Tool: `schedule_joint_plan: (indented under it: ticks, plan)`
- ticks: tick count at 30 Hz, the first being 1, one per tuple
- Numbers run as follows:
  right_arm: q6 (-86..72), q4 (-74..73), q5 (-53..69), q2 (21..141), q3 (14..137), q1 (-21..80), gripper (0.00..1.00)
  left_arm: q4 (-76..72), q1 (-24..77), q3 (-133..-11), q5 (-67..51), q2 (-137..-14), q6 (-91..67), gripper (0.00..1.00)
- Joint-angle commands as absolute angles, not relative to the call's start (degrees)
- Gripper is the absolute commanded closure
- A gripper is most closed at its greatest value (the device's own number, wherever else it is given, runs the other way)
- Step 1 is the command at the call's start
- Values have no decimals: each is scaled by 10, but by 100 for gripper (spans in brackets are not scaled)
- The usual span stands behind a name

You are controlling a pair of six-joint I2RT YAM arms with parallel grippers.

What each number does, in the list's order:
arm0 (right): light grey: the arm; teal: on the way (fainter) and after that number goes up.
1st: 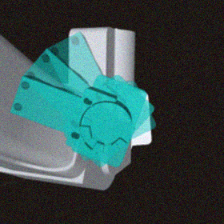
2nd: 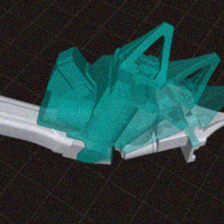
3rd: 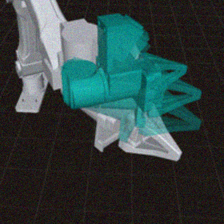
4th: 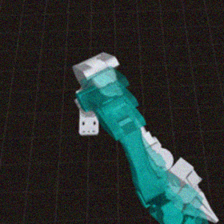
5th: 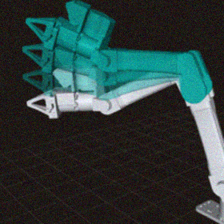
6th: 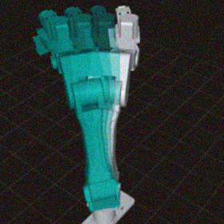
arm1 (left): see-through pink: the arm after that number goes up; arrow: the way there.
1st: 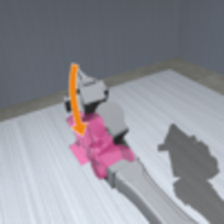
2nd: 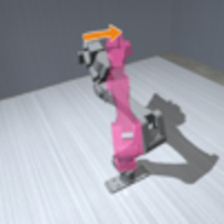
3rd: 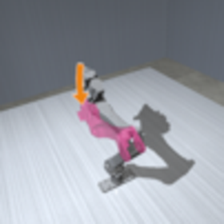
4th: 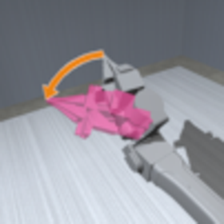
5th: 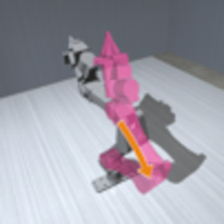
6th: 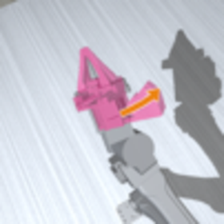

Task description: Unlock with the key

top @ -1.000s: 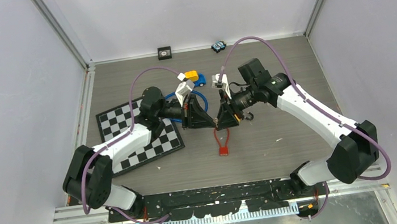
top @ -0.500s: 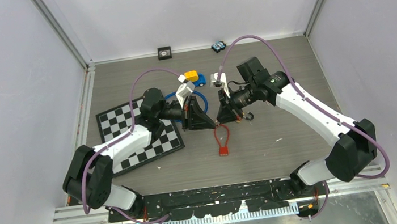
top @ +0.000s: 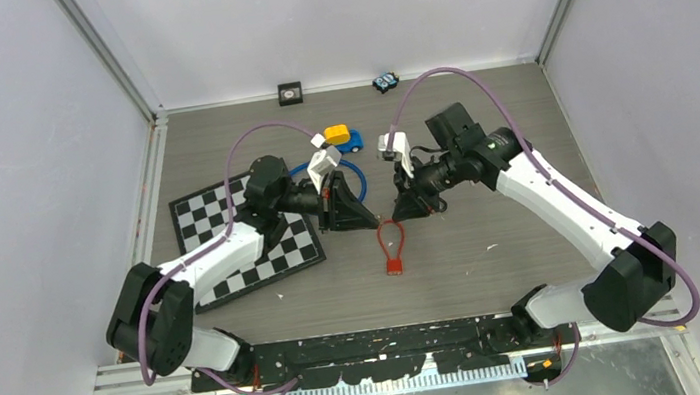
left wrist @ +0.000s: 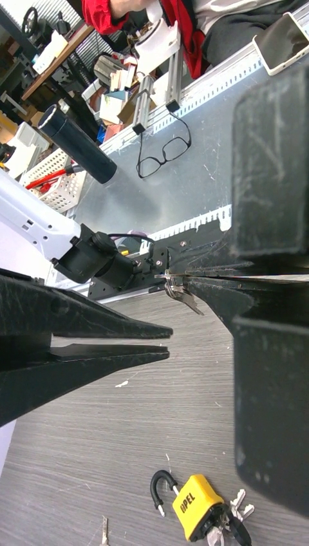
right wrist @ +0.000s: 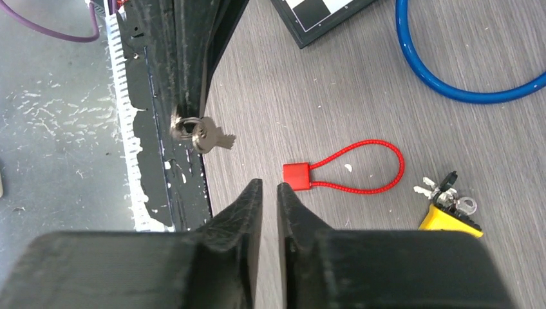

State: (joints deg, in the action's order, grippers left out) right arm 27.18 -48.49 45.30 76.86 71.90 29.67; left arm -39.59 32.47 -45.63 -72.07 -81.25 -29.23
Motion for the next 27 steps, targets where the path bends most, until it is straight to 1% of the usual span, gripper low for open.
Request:
schedule_joint_plan:
  ticks: [1, 6, 9, 10, 13, 20, 27]
  plan:
    - [279, -502, 447, 736, 746, 300, 77, -385, 320, -462, -719, -791, -266, 100]
    - [256, -499, 486, 737, 764, 302, 52, -383, 320, -462, -716, -792, -266, 100]
    - [247, -499, 488, 745, 778, 308, 43, -377, 320, -463, -716, -794, -263, 100]
    - [245, -498, 489, 748, 784, 310, 41, -371, 320, -464, -716, -794, -259, 100]
    - [218, -482, 483, 758, 798, 311, 41, -319, 320, -471, -716, -792, -222, 100]
    - [181, -478, 481, 798, 831, 318, 48, -99, 321, -513, -689, -783, -56, 100]
    - [177, -475, 482, 820, 819, 334, 51, 14, 322, -544, -659, -778, 25, 100]
